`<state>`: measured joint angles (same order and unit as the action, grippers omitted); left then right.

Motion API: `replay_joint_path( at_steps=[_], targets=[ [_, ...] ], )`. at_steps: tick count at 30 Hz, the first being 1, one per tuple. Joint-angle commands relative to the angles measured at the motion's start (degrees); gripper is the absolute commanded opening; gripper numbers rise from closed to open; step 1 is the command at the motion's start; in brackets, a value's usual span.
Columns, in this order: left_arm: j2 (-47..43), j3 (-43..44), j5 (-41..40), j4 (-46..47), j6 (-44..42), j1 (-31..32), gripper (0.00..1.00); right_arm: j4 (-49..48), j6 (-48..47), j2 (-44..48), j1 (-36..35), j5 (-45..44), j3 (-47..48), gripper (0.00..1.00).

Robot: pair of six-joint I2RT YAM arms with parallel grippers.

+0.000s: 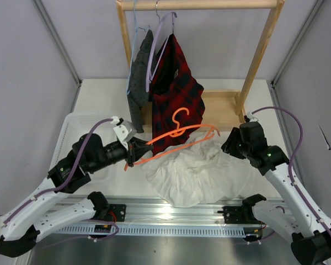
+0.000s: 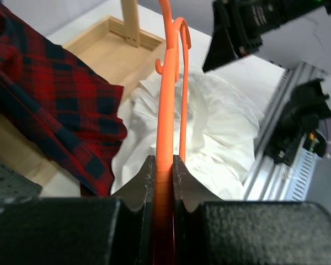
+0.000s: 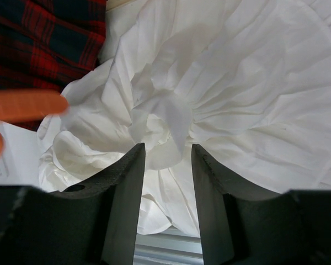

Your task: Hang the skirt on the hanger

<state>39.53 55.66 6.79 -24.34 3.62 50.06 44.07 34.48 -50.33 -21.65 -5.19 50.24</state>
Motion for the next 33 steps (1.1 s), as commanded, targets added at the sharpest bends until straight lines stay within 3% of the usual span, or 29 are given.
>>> replay_joint_path(
  at_steps=[1,10,19,25,28,33],
  targets=[
    [-1.82,-0.9,5.34,-2.81,1.13,-0.32,0.0,0.75,-0.2,1.28,-0.41,-0.7,-0.13,0.43],
    [-2.53,-1.52,9.21,-10.03,0.95,-0.32,0.0,-2.14,1.55,0.41,-3.57,-0.87,-4.97,0.41],
    [-0.24,-3.89,6.85,-6.08,3.14,-0.23,0.0,-6.19,2.7,-2.49,-5.42,-2.98,-7.0,0.41],
    [0.81,-4.68,3.59,-2.91,4.2,-0.23,0.0,-9.0,2.35,-6.62,-5.42,-3.86,-6.91,0.35],
    [1.25,-5.29,2.62,-1.51,4.47,-0.23,0.0,-9.88,2.17,-7.85,-5.42,-4.3,-6.73,0.3],
    [2.39,-6.53,3.48,1.12,5.0,-0.23,0.0,-8.57,1.47,-7.95,-5.42,-4.83,-4.72,0.05]
  ],
)
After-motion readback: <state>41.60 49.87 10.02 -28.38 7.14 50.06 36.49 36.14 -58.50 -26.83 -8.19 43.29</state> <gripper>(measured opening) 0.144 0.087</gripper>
